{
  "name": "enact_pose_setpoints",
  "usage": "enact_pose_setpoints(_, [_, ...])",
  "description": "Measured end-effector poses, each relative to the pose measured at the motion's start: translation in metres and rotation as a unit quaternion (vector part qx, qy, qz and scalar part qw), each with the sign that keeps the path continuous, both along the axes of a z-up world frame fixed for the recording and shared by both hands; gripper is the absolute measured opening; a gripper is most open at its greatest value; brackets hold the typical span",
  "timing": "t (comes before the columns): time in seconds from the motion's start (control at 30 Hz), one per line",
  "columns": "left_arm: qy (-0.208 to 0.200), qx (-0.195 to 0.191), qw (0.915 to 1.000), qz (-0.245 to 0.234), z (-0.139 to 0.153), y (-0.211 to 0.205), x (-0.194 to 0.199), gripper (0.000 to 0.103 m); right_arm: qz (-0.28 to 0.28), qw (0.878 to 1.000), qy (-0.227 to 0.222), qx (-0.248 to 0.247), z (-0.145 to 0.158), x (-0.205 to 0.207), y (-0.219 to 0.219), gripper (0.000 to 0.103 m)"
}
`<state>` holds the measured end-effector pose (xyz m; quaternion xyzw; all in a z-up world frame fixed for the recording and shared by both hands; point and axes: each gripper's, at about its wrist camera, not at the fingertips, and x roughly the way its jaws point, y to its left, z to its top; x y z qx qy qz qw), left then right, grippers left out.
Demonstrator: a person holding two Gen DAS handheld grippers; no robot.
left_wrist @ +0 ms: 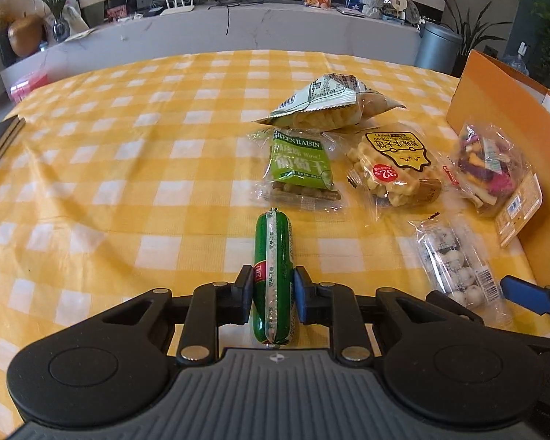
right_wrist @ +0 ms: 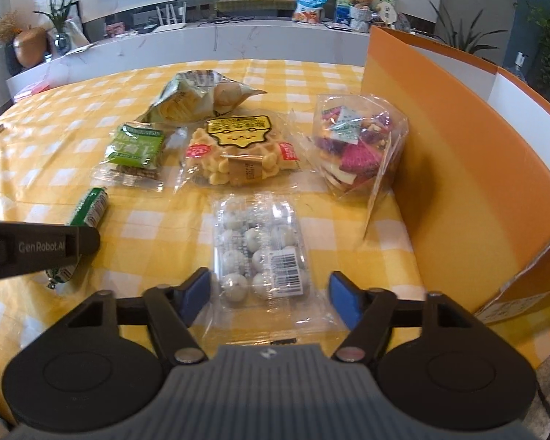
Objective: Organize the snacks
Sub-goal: 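Grasp the green sausage stick with the left gripper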
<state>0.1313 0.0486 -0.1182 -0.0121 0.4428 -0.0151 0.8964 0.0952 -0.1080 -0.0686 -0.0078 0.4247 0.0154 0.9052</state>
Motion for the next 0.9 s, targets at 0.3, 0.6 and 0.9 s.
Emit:
enact_pose_setpoints(0.3, [-0.017, 0.008, 0.9998, 0.005, -0.002, -0.002, 0.001, 0.025, 0.011, 1.000, -0.013, -0.010, 0.001, 0.001, 0.007, 0.059])
enact_pose_setpoints(0.6, [-0.012, -0.040, 0.9991, -0.010, 0.004, 0.006, -0.007, 0.025, -0.001, 0.999, -0.026, 0.021, 0.006, -0.005, -0.005, 0.055])
enact_pose_setpoints(0.9, [-0.014, -0.047, 0.9987, -0.014, 0.018, 0.009, -0.020, 0.025, 0.011, 0.998, -0.053, 0.027, 0.018, -0.017, -0.008, 0.052])
